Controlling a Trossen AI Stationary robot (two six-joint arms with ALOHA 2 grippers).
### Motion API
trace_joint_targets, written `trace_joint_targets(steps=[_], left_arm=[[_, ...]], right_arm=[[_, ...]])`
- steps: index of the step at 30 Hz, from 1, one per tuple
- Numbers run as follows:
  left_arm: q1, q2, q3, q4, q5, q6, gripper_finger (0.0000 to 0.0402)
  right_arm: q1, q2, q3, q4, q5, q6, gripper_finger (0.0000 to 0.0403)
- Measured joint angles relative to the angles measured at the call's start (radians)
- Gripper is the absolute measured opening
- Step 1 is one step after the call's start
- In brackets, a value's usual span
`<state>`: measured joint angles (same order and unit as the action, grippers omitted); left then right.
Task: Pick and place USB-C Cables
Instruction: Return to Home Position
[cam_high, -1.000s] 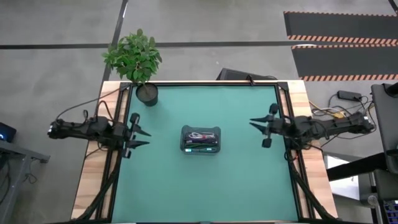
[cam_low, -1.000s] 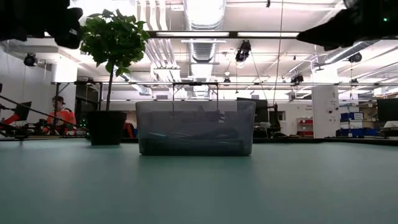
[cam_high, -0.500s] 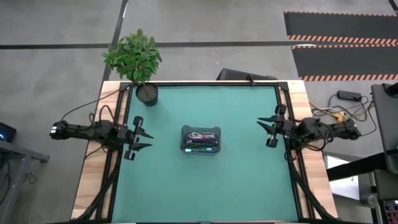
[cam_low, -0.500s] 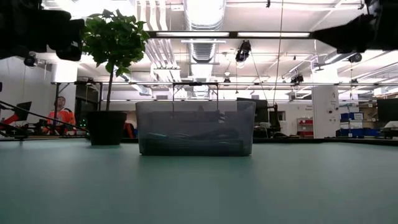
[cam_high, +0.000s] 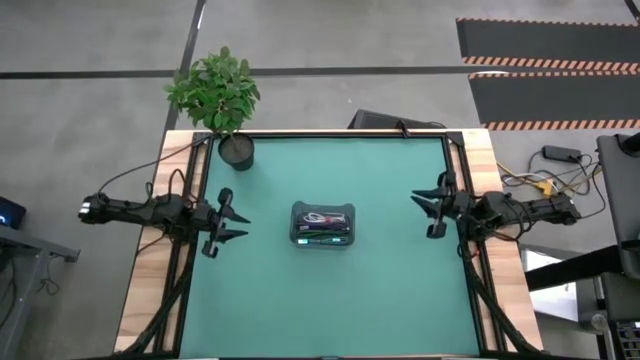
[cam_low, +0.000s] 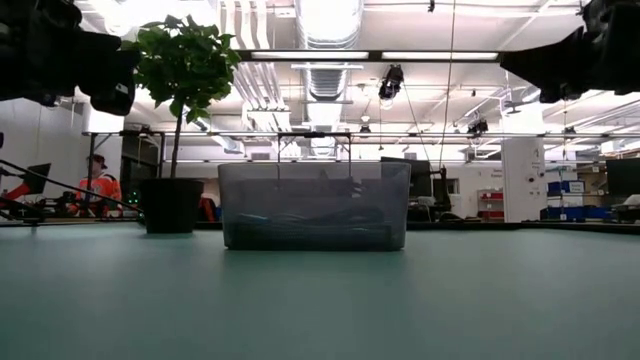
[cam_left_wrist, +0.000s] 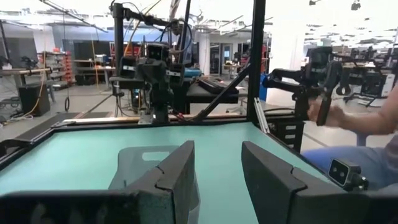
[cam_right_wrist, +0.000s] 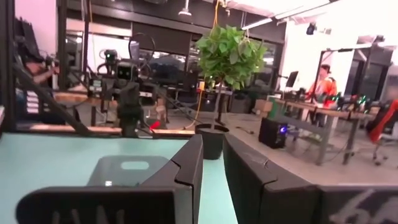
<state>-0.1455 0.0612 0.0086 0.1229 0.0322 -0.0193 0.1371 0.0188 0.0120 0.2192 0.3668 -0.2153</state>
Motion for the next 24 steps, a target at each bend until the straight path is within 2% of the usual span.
trace_joint_targets(steps=[5, 24], left_arm=[[0.000, 0.004, 0.000, 0.000, -0.001, 0.000, 0.0118], [0.000, 0.013, -0.001, 0.000, -0.002, 0.000, 0.0118]], right_arm=[[0.000, 0.018, 0.000, -0.002, 0.000, 0.068, 0.0054], [0.000, 0.029, 0.000, -0.004, 0.000, 0.048, 0.0054]])
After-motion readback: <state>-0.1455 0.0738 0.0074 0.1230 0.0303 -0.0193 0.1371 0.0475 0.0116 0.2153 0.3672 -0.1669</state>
